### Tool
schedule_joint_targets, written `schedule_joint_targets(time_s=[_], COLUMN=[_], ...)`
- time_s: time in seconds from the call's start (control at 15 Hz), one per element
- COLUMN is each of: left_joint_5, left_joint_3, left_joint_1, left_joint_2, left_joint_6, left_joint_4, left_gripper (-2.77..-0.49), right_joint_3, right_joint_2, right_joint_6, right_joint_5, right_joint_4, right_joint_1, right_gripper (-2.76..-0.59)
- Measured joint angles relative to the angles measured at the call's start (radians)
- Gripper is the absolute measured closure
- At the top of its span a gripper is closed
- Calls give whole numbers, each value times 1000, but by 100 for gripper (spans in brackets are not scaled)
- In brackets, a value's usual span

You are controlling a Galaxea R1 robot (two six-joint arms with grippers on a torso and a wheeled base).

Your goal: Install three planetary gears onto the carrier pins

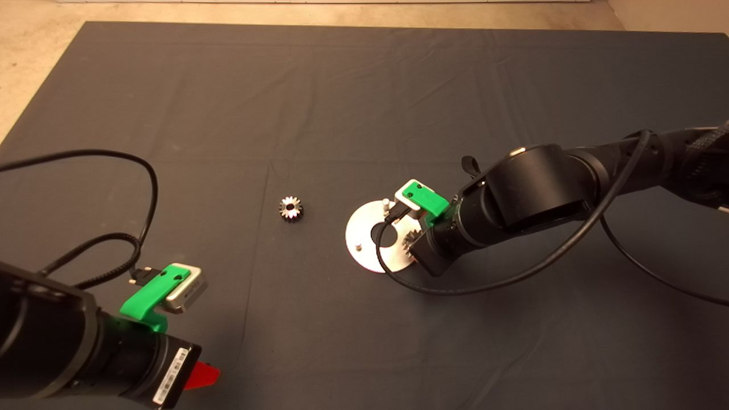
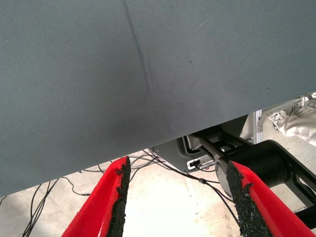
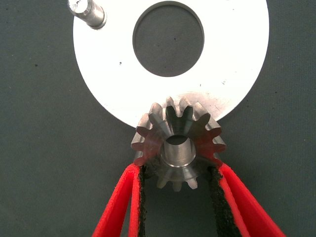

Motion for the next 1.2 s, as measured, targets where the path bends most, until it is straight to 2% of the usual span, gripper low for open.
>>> schedule_joint_targets(time_s=[0.33, 0.6, 1.2], left_joint_5=[0, 0, -1], left_joint_3=[0, 0, 0], left_joint_1=[0, 0, 0], left_joint_2=[-2, -2, -2], left_joint_6=[0, 0, 0], left_joint_4=[0, 0, 0], left_gripper=[-131, -131, -131], right_joint_3=[-10, -43, -43], right_joint_2=[0, 0, 5], right_joint_6=[-4, -31, -34], right_joint_5=[0, -2, -2], right_joint_4=[0, 0, 0], right_joint_1=[0, -1, -11], right_gripper=[-76, -76, -76])
